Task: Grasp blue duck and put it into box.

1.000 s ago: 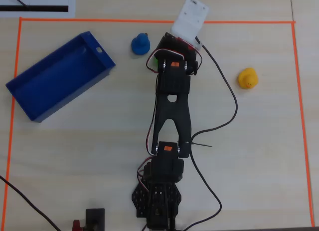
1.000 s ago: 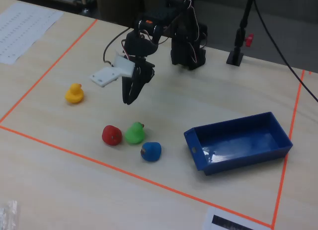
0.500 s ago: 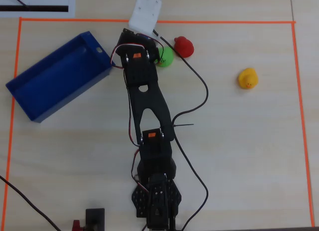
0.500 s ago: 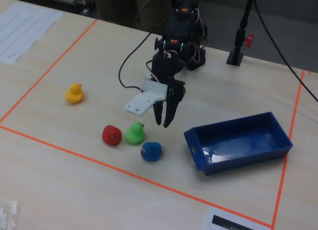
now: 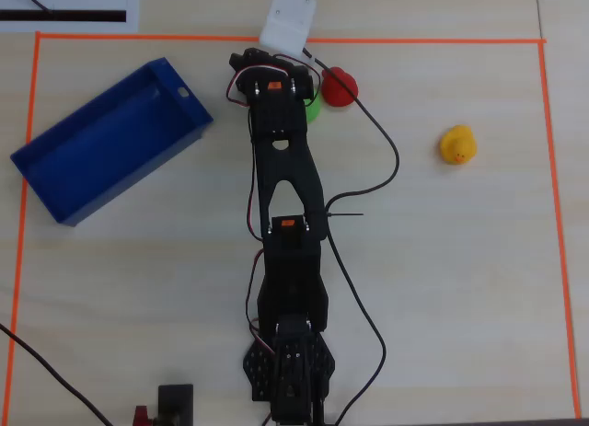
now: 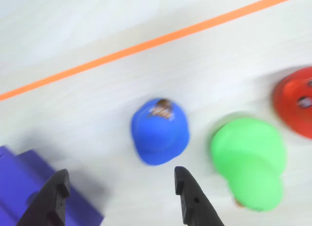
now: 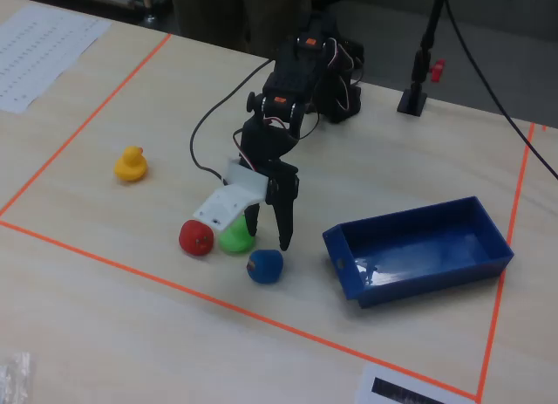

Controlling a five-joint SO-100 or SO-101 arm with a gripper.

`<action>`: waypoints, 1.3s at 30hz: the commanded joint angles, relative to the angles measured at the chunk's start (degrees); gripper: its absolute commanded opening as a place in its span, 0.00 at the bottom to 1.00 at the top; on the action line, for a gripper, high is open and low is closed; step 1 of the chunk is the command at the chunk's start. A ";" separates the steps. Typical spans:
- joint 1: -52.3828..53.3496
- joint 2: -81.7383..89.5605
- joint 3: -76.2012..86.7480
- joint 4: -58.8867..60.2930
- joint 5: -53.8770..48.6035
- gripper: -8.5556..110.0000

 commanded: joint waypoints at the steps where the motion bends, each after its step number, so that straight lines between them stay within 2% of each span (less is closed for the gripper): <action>1: 1.58 -0.35 -4.13 0.00 -1.41 0.32; 19: 0.35 -8.44 2.99 -12.74 1.85 0.31; 20: 0.35 -8.61 3.43 -13.71 2.64 0.29; 21: 0.26 -8.70 3.43 -13.97 4.31 0.22; 22: 0.18 -8.17 3.16 -13.10 6.06 0.10; 23: 0.09 -7.29 2.20 -11.34 8.00 0.07; 28: -0.26 2.20 -7.03 -0.18 19.16 0.07; 30: -2.81 6.50 -14.33 9.32 23.91 0.07; 35: -17.14 9.05 -36.74 33.22 31.82 0.07; 39: -29.62 14.50 -29.00 33.31 32.87 0.07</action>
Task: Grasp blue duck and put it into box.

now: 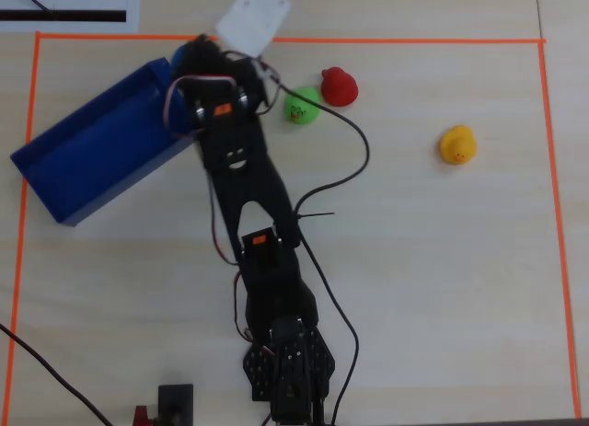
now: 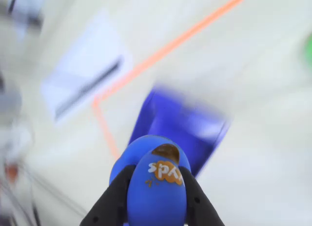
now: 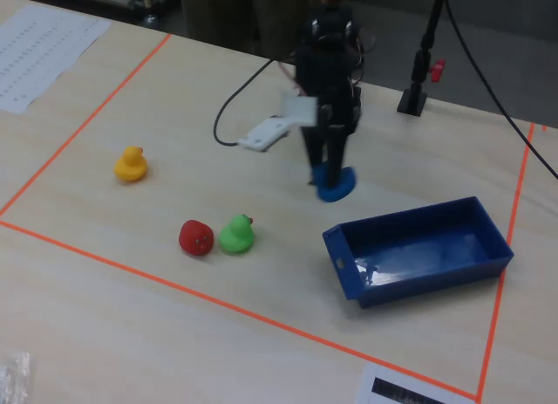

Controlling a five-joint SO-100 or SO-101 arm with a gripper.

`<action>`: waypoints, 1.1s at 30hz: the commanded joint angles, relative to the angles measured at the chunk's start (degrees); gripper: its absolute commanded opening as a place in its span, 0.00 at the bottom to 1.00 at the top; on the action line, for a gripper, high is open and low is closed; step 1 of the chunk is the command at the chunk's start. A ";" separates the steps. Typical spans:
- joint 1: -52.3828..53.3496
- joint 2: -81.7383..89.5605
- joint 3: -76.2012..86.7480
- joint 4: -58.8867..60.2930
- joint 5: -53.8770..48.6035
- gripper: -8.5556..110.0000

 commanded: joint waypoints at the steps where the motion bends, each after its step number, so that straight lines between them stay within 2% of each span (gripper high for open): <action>1: -13.80 9.05 6.50 -0.26 0.53 0.07; 5: -19.51 8.70 11.07 -4.48 1.49 0.09; 12: -21.62 5.80 19.78 -13.45 4.66 0.11; 13: -21.18 5.19 20.48 -14.85 4.57 0.15; 17: -19.42 1.67 20.65 -15.91 0.88 0.41; 19: -18.72 1.49 21.71 -15.64 0.18 0.43; 22: -16.88 4.48 22.15 -15.64 -0.18 0.38; 27: -10.55 17.23 24.96 -16.79 -3.43 0.08; 29: -7.65 26.54 34.37 -19.69 -5.80 0.07; 33: -2.29 49.31 64.34 -30.76 -13.45 0.07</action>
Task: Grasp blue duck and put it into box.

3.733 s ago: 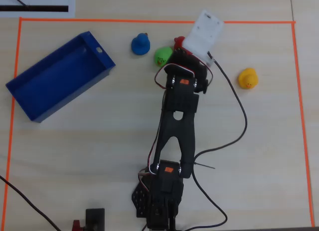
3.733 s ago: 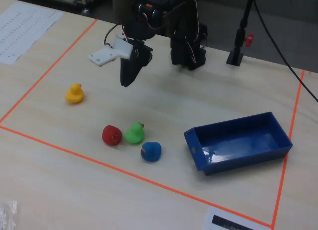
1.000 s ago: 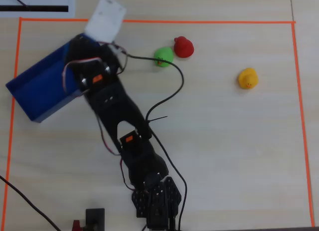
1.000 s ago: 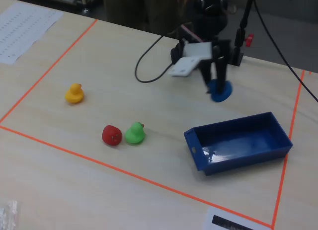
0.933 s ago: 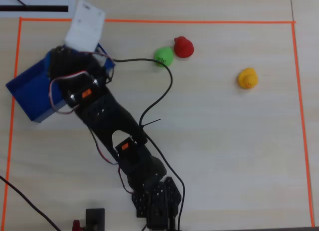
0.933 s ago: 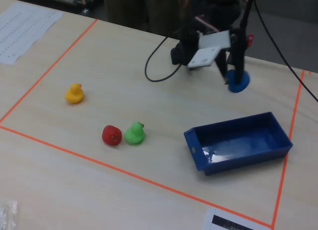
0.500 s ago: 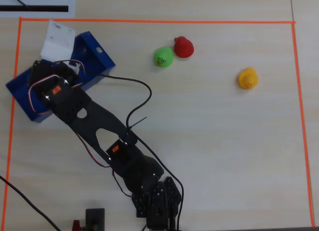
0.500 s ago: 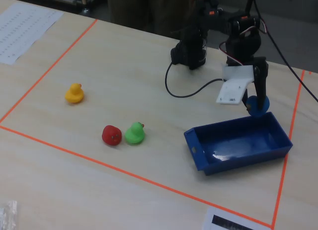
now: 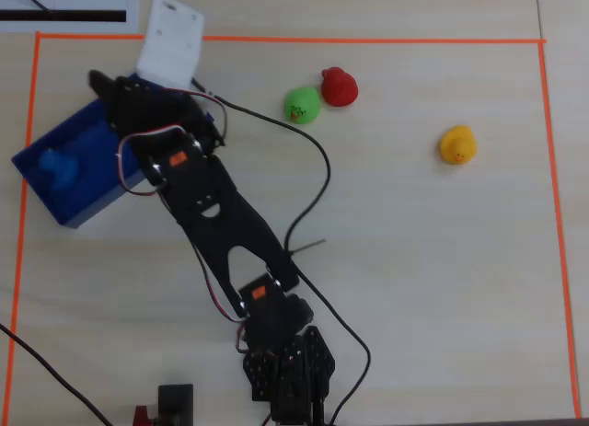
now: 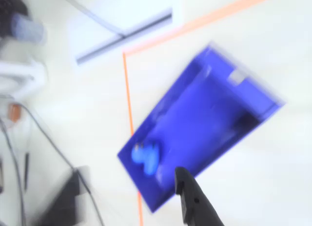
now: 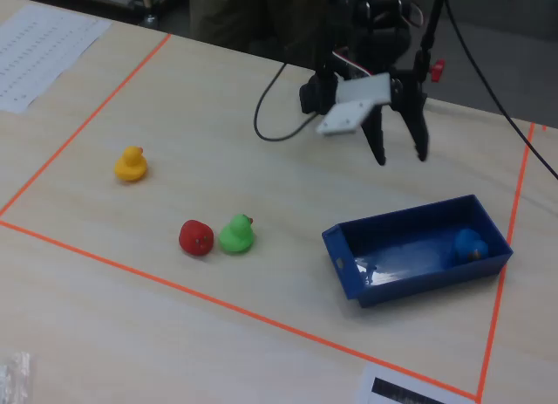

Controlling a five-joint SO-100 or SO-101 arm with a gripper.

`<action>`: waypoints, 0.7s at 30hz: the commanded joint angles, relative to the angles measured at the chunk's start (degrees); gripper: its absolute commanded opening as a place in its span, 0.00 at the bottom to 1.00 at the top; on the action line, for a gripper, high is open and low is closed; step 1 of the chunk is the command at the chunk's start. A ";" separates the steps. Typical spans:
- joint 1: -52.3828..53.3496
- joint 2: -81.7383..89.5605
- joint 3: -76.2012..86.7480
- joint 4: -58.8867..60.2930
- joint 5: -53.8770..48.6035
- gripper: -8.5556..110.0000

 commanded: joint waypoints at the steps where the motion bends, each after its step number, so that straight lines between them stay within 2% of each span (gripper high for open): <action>1: 4.83 29.36 34.10 -11.87 -7.56 0.07; 6: 12.39 55.99 70.58 -22.15 -16.87 0.07; 10: 21.18 72.51 91.76 -28.92 -23.82 0.07; 18: 28.65 95.71 117.33 -26.63 -30.32 0.07; 21: 29.71 97.38 117.77 -20.39 -31.11 0.07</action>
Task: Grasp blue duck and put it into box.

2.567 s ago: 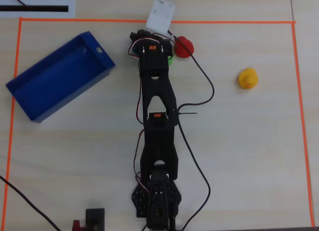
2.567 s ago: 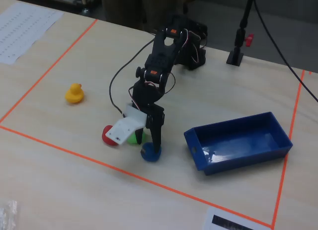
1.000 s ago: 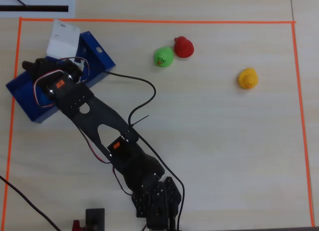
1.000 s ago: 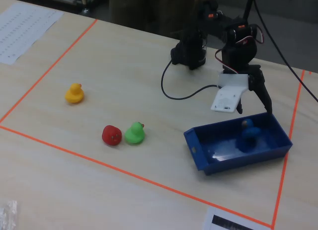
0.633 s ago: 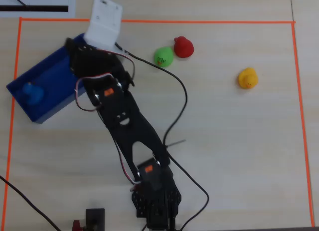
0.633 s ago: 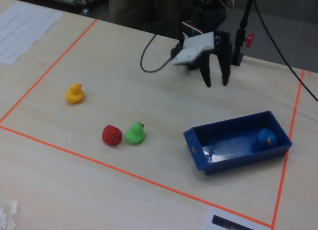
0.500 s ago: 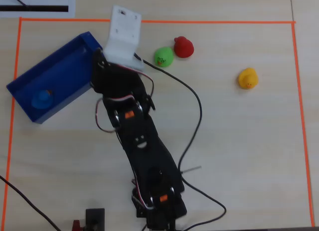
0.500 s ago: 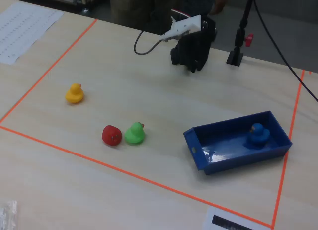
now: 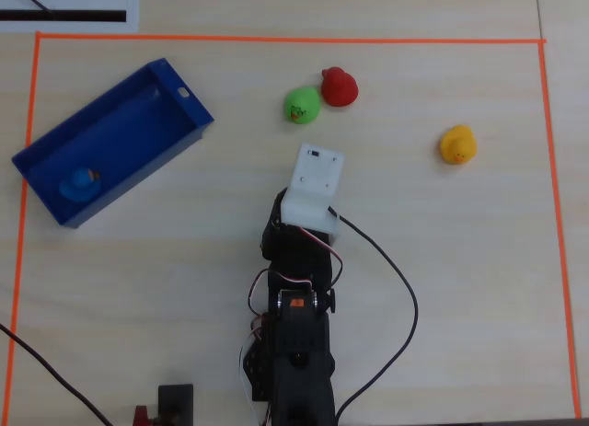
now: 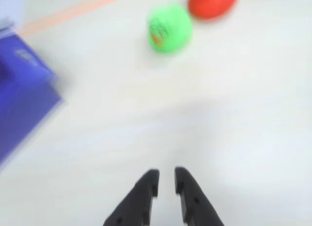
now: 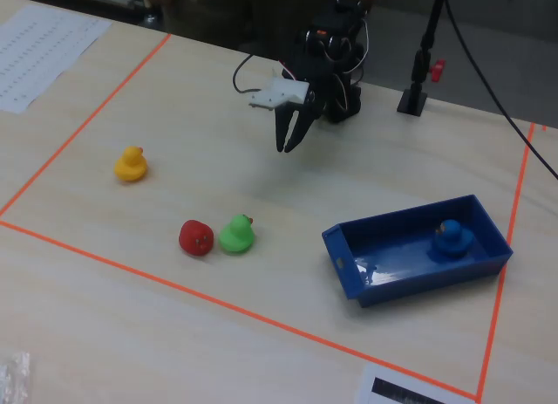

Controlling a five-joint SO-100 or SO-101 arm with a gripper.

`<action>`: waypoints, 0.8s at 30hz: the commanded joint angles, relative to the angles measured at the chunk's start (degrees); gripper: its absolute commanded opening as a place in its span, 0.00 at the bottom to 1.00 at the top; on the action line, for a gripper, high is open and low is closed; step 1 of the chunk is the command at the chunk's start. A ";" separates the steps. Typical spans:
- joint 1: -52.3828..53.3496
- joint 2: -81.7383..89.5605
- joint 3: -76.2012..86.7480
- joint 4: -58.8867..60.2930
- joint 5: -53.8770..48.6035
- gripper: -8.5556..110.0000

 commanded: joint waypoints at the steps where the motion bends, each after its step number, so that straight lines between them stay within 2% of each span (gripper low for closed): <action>1: 1.58 3.96 2.37 6.15 -1.05 0.07; 6: 0.79 3.96 2.37 22.06 -6.94 0.07; 10: 0.97 3.96 2.37 31.38 -7.56 0.09; 24: 2.20 3.96 2.37 31.64 -7.03 0.08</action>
